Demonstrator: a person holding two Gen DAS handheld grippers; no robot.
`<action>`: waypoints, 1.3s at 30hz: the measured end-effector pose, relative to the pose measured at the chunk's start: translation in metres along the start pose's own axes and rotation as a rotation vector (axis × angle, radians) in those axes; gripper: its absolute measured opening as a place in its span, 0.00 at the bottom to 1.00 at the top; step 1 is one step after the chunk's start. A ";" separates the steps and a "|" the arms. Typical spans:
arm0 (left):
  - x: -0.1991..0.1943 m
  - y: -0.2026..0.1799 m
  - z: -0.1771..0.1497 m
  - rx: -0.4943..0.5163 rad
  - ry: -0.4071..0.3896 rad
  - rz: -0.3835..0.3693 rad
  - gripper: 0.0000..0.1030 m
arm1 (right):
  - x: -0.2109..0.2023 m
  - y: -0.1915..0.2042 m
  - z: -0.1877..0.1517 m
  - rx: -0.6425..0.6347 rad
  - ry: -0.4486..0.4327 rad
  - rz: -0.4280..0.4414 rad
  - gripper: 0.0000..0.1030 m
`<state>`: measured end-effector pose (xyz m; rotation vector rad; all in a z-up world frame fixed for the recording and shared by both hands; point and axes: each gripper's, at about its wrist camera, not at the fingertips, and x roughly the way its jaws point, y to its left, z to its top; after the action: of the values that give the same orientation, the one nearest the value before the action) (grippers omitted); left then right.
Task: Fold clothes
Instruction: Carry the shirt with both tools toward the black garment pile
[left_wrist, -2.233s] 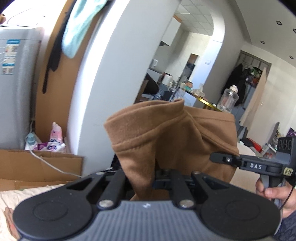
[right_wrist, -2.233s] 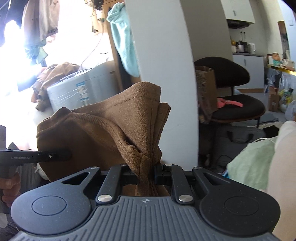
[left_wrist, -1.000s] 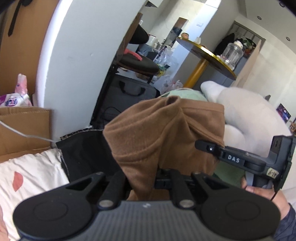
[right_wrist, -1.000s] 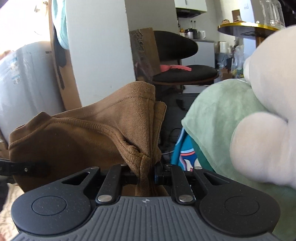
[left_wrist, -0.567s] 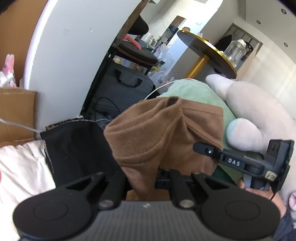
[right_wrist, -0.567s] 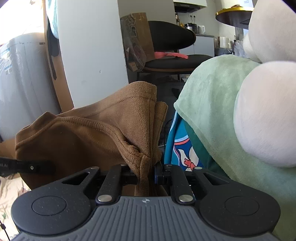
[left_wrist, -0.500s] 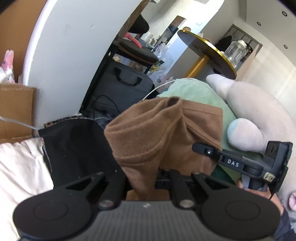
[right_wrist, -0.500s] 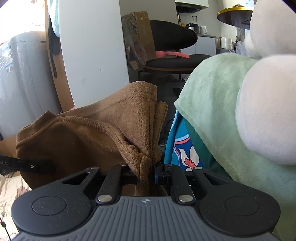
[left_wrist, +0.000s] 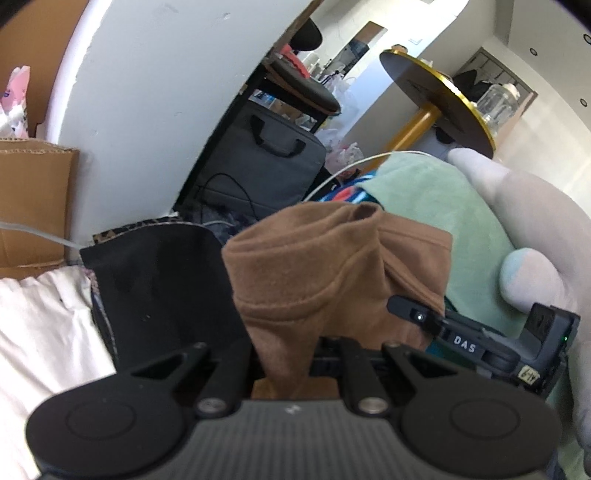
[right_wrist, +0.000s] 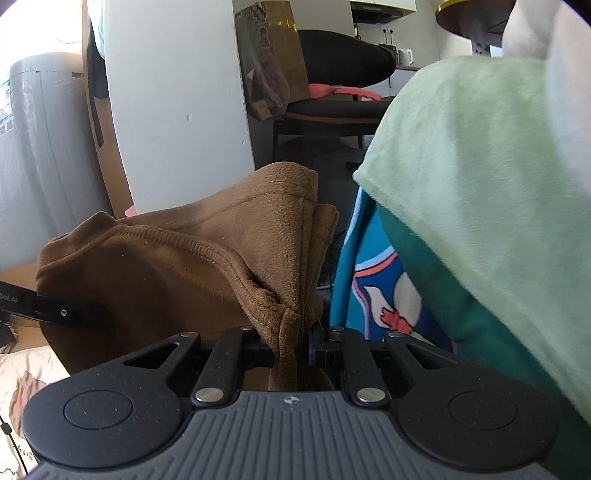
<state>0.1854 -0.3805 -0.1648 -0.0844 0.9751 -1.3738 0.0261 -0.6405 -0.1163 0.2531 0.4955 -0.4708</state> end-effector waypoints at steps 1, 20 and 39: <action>0.000 0.003 0.001 -0.004 -0.002 0.003 0.08 | 0.003 0.001 0.001 -0.008 0.000 0.004 0.14; 0.048 0.060 0.042 0.009 -0.009 0.057 0.08 | 0.086 -0.001 0.020 -0.066 0.068 -0.011 0.14; 0.098 0.145 0.053 -0.165 -0.058 0.084 0.07 | 0.210 0.010 0.018 -0.200 0.187 -0.031 0.15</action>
<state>0.3195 -0.4508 -0.2666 -0.2047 1.0306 -1.2067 0.2010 -0.7155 -0.2072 0.0967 0.7253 -0.4265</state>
